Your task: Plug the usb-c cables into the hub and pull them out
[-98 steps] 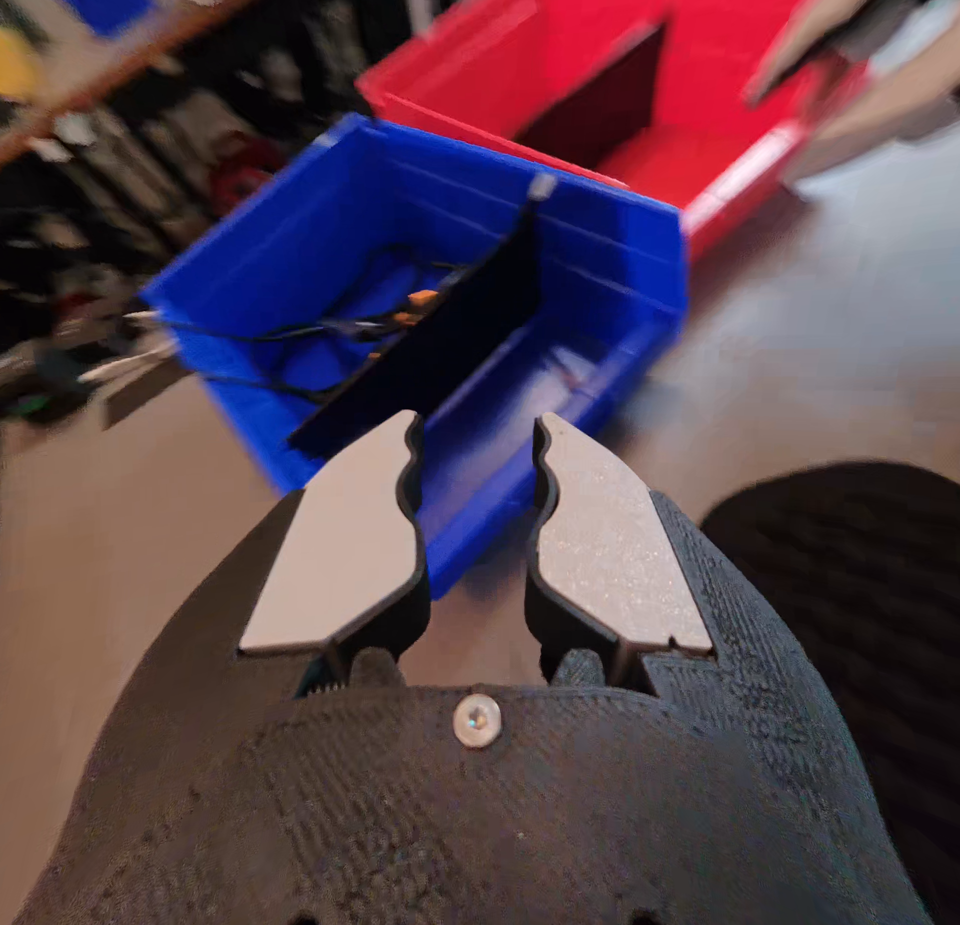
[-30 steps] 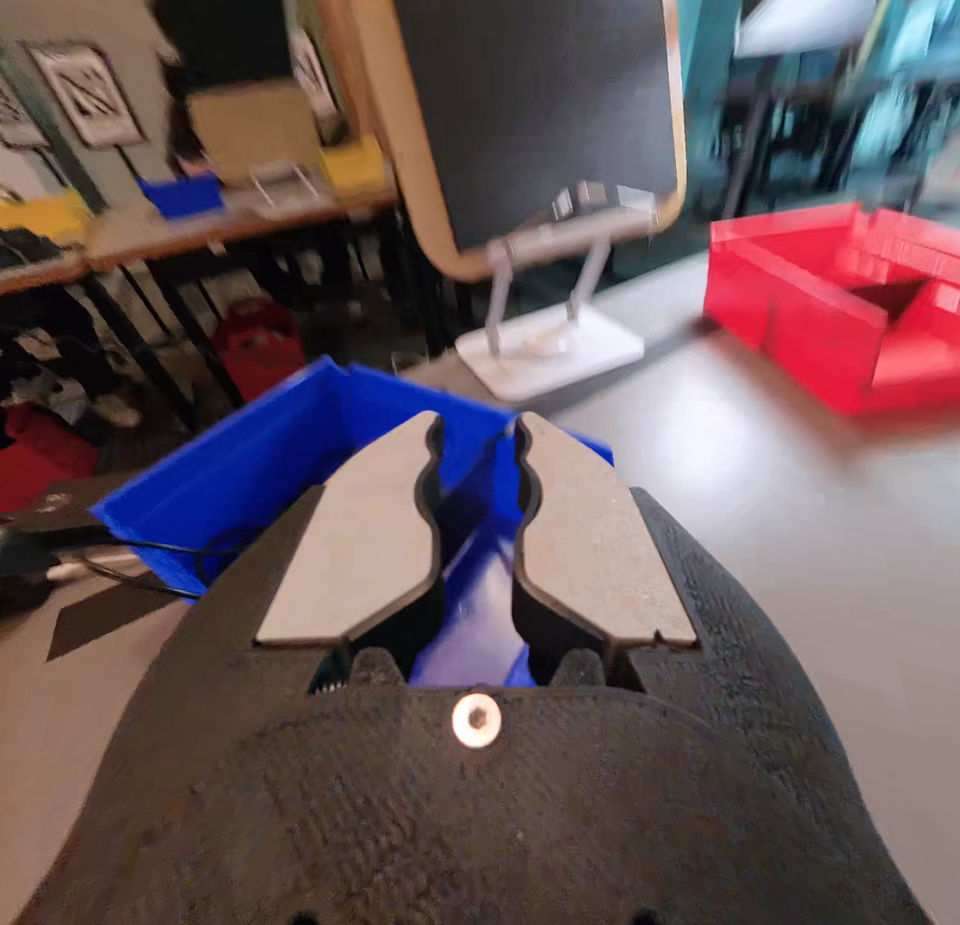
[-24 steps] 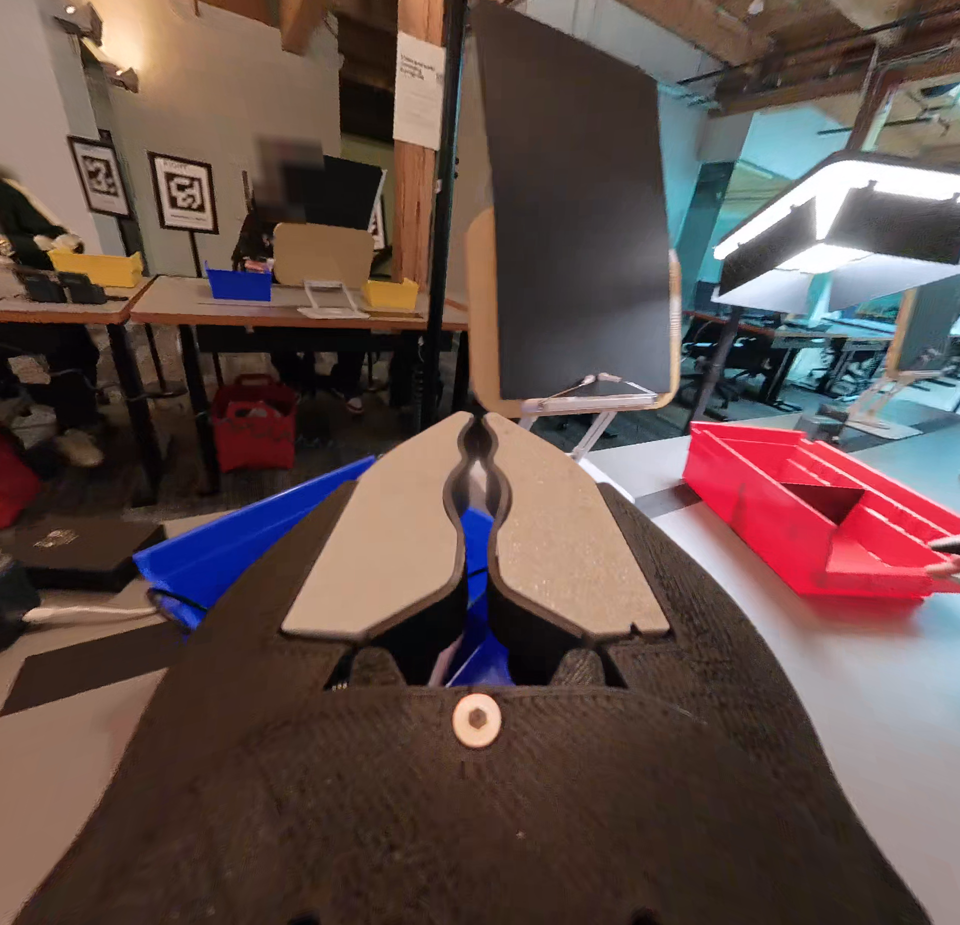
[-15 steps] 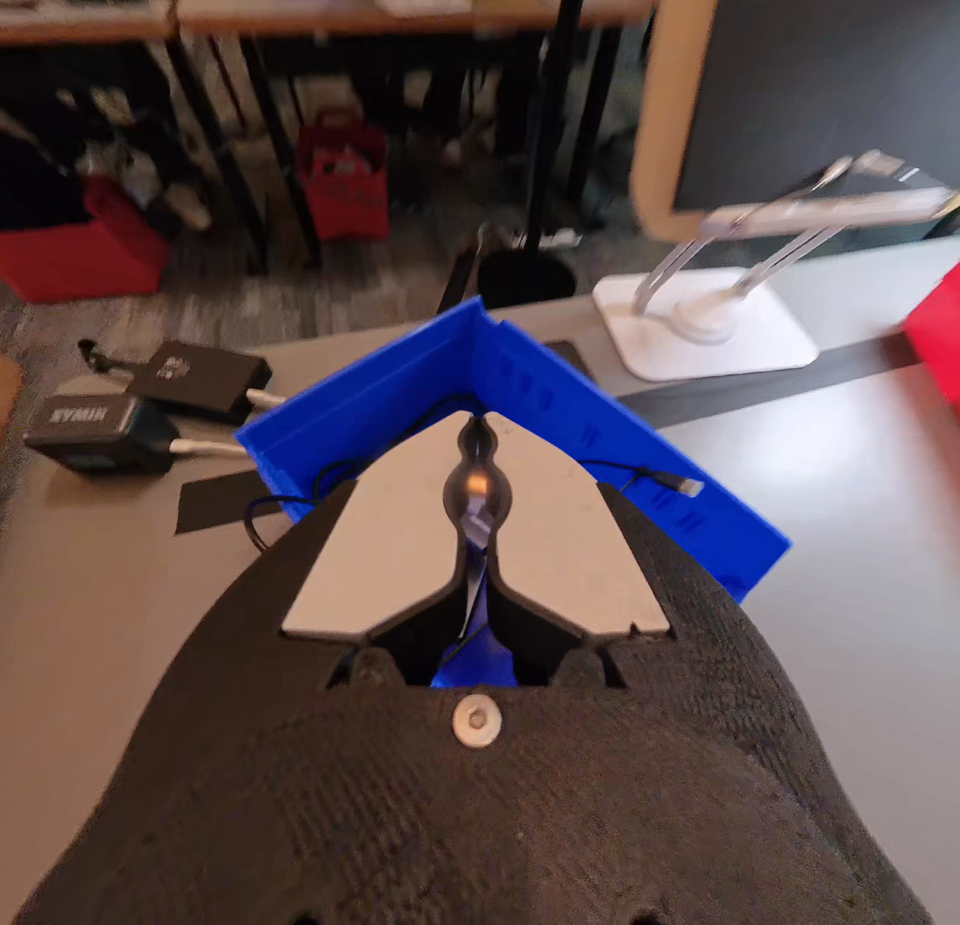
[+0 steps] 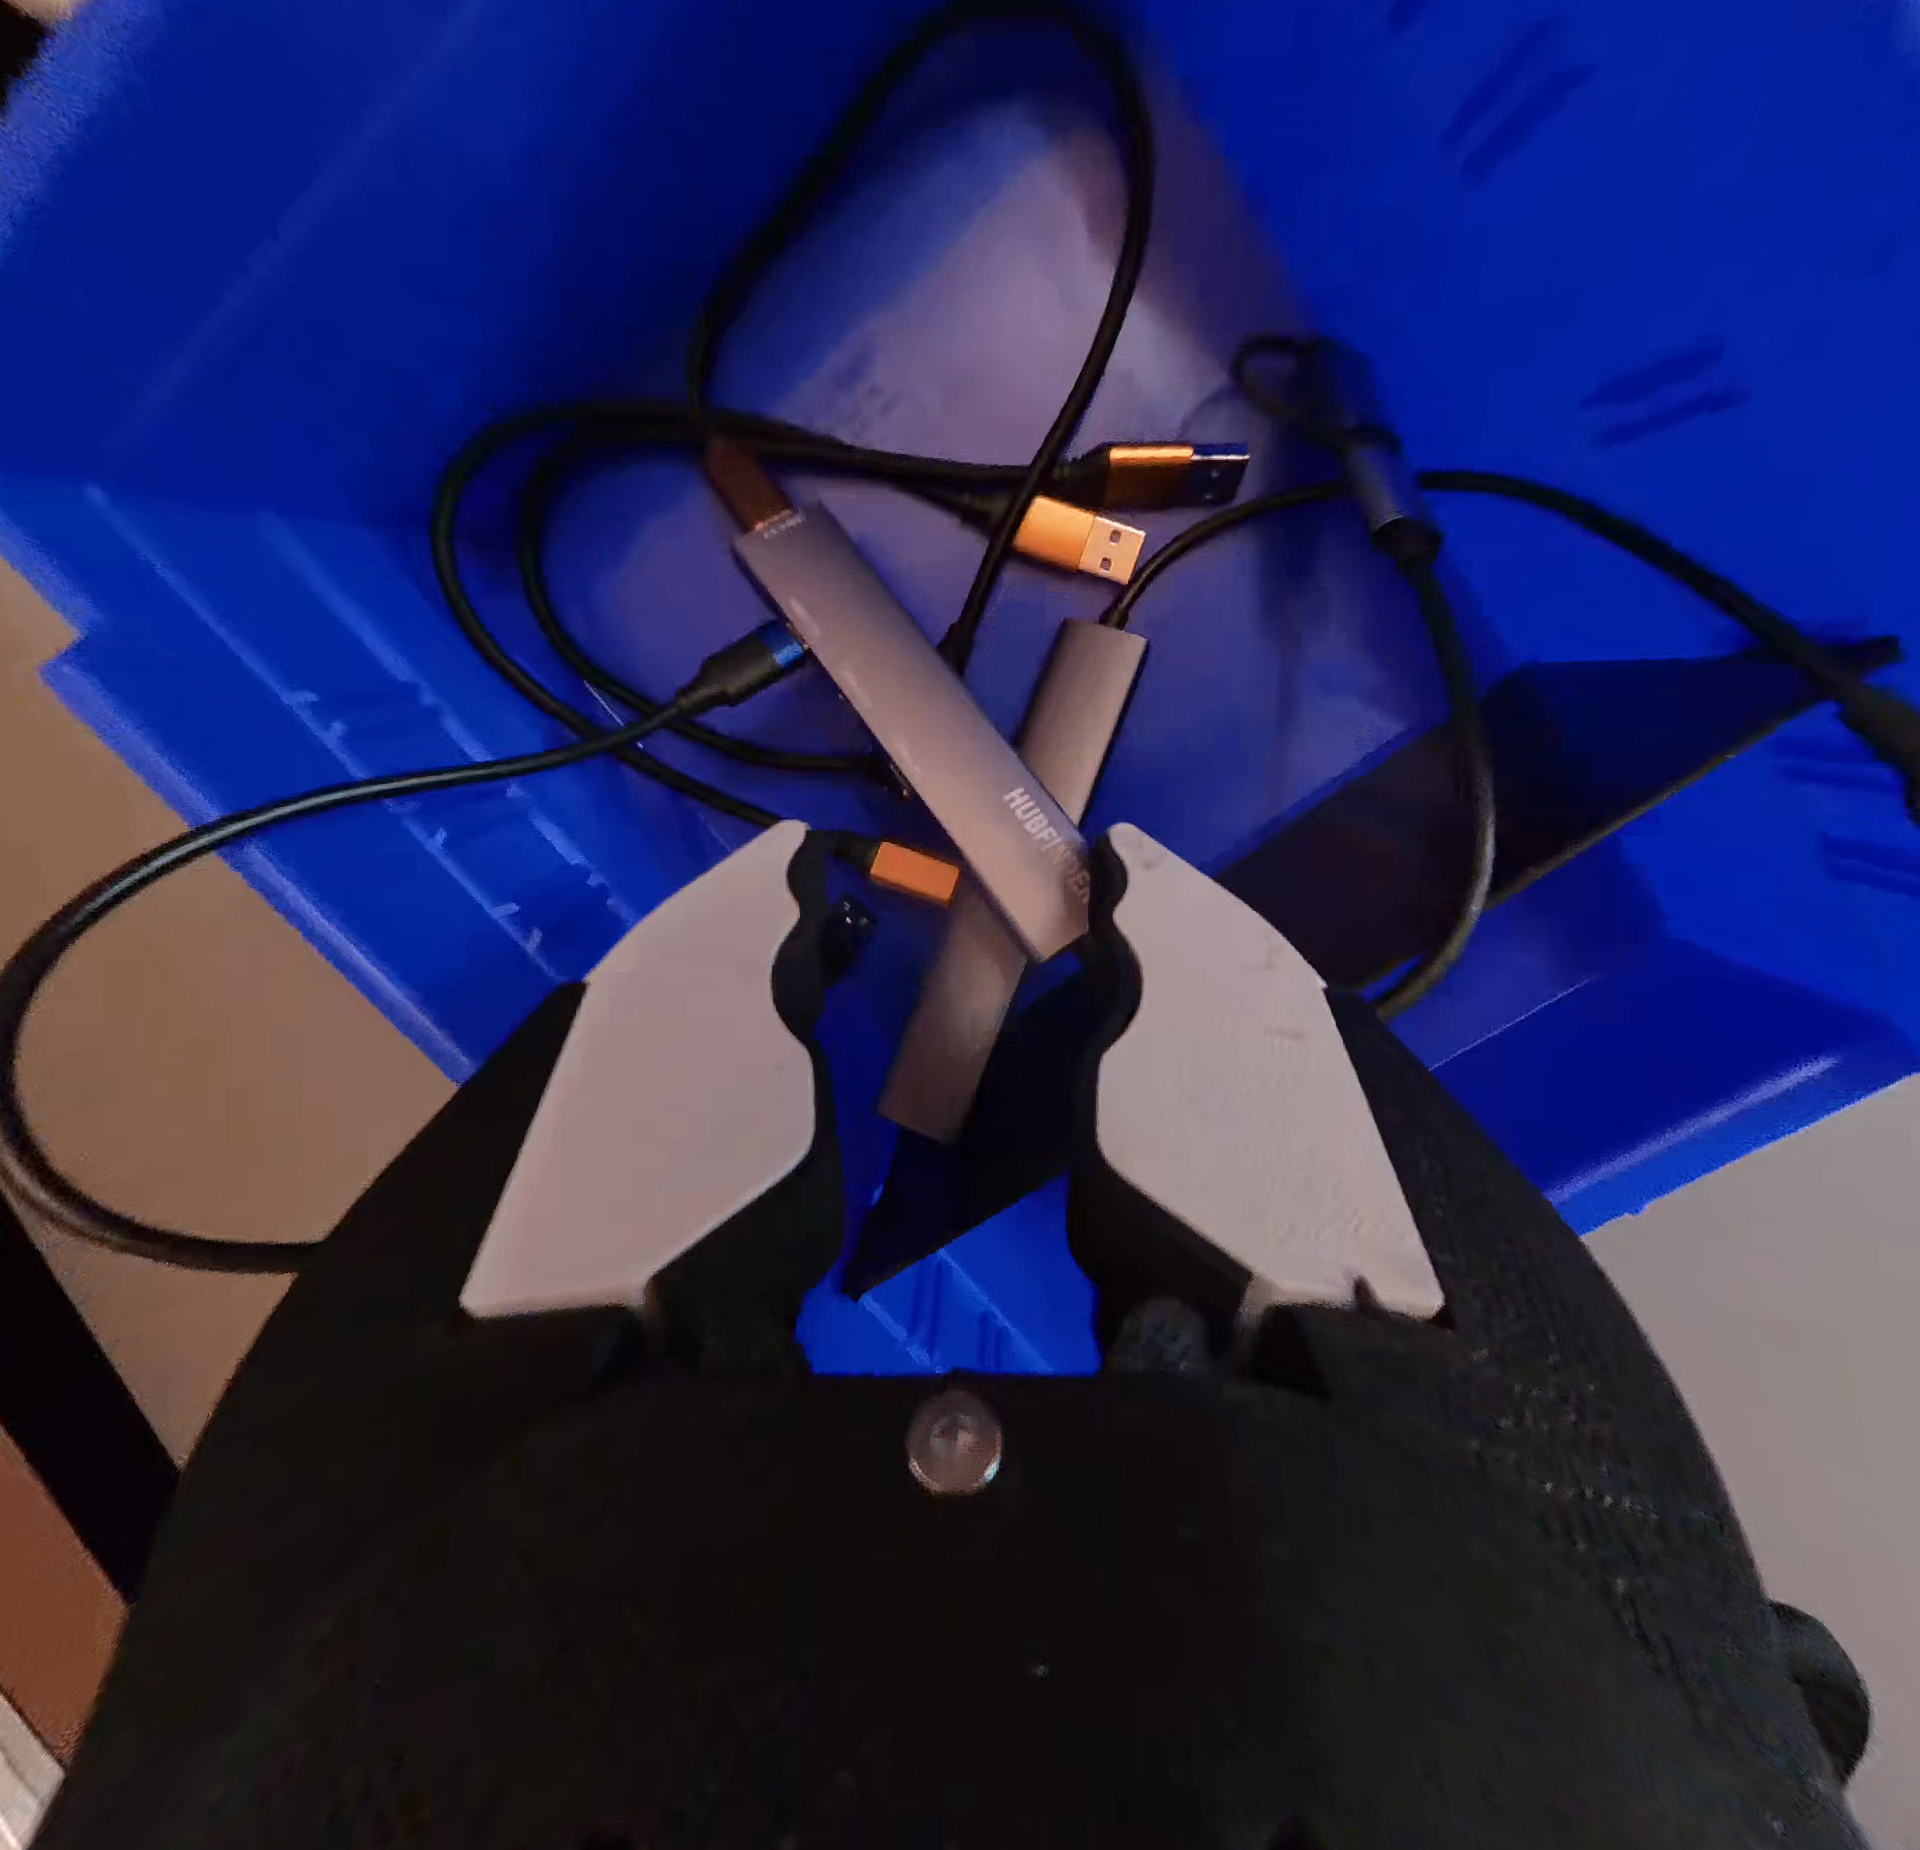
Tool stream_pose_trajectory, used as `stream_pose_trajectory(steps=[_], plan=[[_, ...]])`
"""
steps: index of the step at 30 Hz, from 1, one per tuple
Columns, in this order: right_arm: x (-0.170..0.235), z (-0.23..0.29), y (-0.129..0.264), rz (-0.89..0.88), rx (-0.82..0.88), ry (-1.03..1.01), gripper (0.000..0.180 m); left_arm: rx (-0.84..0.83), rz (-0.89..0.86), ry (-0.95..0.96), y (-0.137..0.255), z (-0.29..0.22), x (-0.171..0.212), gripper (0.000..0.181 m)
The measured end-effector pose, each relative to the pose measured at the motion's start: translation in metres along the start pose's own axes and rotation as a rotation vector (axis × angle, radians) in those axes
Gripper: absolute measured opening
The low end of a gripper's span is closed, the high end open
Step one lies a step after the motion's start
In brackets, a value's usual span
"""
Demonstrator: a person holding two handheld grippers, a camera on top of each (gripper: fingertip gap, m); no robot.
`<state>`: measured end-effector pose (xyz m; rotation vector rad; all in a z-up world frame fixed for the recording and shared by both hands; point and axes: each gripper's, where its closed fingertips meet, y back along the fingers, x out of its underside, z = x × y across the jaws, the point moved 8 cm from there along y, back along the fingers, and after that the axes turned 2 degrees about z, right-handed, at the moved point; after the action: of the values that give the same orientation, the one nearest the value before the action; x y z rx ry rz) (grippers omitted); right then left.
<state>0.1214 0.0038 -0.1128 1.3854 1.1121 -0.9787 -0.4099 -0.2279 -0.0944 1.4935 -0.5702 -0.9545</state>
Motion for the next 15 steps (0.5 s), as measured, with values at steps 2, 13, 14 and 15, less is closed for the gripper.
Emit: stream_pose_trajectory(steps=[2,13,14,15], plan=[[0.001,0.001,-0.001,0.007,-0.008,0.004,0.0,0.015,0.032,0.028,-0.006,0.0,-0.001,0.052],[0.004,0.008,-0.003,0.034,-0.011,0.068,0.0,0.053,0.064,0.045,-0.019,-0.001,-0.01,0.035],[0.004,0.009,-0.003,0.035,-0.012,0.068,0.0,0.048,0.038,0.027,-0.016,-0.001,-0.011,0.035],[0.005,0.009,-0.003,0.036,-0.012,0.069,0.0,0.041,0.005,0.019,-0.012,-0.001,-0.012,0.034]])
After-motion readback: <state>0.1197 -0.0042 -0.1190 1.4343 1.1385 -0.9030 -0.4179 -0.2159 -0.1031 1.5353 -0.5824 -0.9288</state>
